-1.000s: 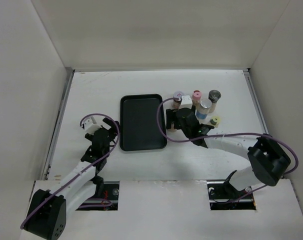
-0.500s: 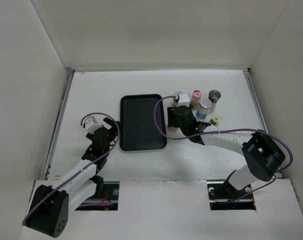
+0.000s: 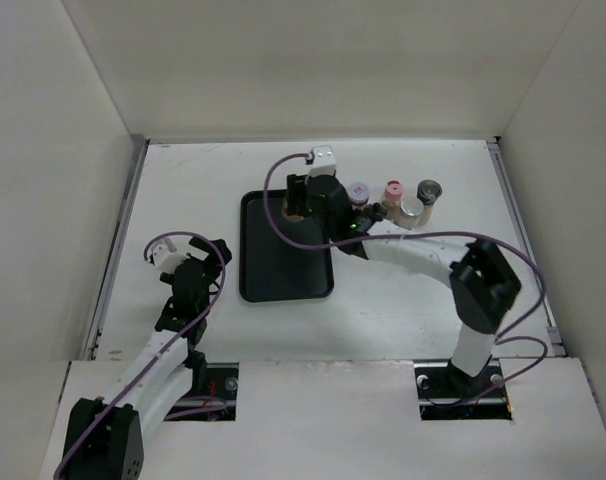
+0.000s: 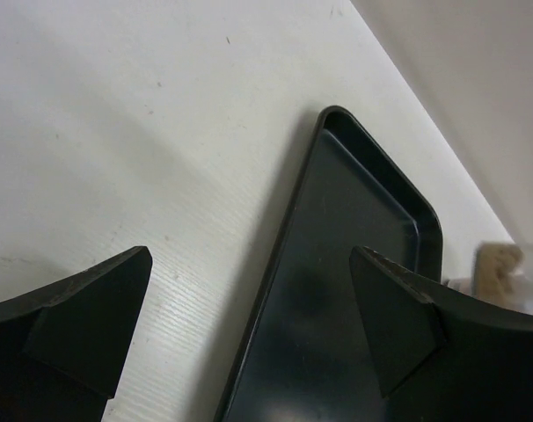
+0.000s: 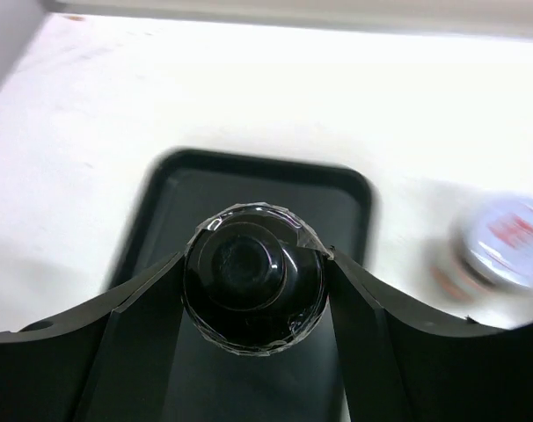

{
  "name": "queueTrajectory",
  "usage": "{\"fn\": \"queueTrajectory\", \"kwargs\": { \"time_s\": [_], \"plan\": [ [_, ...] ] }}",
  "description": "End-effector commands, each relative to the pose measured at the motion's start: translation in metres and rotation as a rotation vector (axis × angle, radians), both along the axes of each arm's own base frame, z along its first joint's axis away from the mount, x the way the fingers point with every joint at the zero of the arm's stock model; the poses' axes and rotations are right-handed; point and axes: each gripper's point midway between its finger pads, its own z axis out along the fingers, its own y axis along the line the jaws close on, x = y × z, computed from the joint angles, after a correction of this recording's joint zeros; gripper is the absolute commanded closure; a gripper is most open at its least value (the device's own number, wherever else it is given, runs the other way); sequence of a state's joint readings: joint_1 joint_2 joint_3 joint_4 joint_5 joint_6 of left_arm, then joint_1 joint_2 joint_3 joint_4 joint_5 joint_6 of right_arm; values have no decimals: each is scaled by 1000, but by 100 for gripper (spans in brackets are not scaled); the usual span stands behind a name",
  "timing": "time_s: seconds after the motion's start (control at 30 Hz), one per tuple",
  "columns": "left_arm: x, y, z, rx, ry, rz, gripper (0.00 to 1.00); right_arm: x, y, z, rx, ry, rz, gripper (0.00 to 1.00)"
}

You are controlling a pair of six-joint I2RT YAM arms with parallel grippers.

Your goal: Organize the condiment bottles

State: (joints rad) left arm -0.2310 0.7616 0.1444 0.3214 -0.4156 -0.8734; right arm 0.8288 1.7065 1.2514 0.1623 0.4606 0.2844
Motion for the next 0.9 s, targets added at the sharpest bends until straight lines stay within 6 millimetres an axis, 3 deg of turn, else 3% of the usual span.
{"fn": "queueTrajectory", "kwargs": {
  "time_s": [0.0,0.2,0.33,0.53,0.63,0.73,0.87],
  "plan": [
    [-3,6,-3,-35,3,31,0,19,59,12,46,-52,78,49],
    [-4,8,-2,-45,-5,36,0,55,108,4,52,-56,87,48],
    [-3,8,-3,-45,-3,34,0,66,128,-18,32,-20,96,47],
    [-2,7,-2,-48,-6,30,0,68,142,-49,2,9,102,44],
    [-2,5,-1,-51,-9,19,0,67,146,-54,8,15,102,30],
    [-1,5,-2,-46,-8,23,0,64,150,-45,31,4,113,13],
    [-1,2,-2,-48,-7,6,0,45,146,7,119,-39,162,5]
  ]
}}
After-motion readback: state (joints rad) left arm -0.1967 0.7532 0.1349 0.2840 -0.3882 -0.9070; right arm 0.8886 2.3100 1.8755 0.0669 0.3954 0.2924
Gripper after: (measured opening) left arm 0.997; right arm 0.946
